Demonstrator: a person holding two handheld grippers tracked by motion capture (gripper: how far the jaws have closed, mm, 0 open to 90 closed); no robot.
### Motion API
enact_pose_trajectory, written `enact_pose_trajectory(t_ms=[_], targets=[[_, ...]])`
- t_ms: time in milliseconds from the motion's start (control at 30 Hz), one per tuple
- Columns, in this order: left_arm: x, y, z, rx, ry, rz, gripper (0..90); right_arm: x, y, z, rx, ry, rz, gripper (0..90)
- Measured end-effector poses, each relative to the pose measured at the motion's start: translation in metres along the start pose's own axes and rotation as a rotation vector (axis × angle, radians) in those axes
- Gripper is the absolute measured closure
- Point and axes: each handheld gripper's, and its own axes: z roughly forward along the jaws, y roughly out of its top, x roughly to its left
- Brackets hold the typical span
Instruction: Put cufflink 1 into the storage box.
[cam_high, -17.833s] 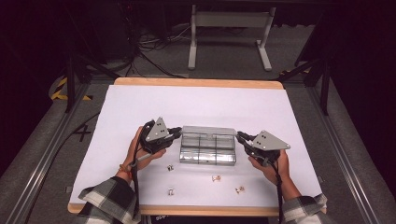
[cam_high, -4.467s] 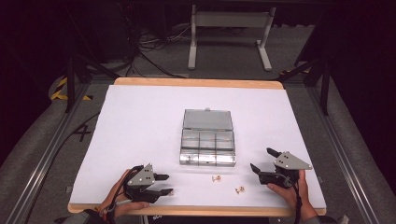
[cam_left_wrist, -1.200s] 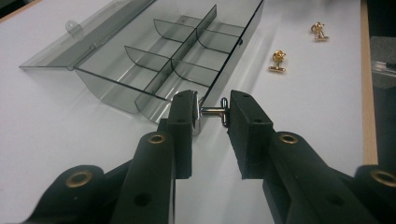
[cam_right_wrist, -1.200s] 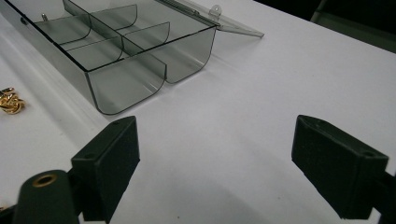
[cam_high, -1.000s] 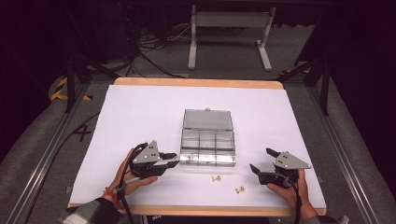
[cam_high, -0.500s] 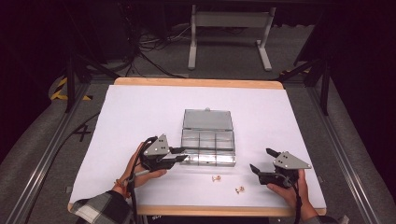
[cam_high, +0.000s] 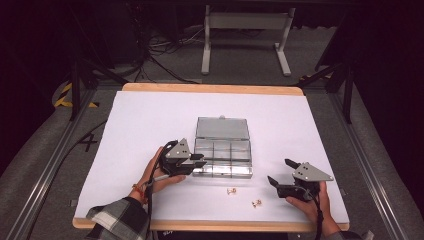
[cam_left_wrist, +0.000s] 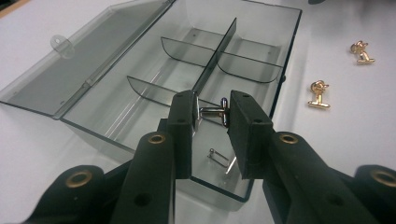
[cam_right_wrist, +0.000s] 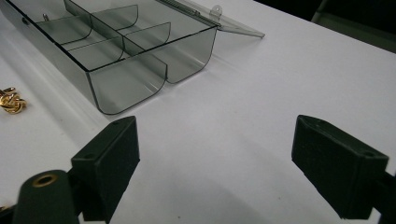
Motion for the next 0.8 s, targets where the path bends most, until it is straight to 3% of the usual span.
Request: enact_pose_trajectory(t_ms=[467, 800], targets=[[0.004, 0.001, 0.013, 0.038, -0.007, -0.002, 71.7, 0.000, 0.000, 0.000, -0.001, -0.001, -0.002, 16.1], [0.006, -0.001, 0.014, 0.024, -0.010, -0.019, 71.6, 0.000, 0.000, 0.000, 0.001, 0.001, -0.004, 16.2]])
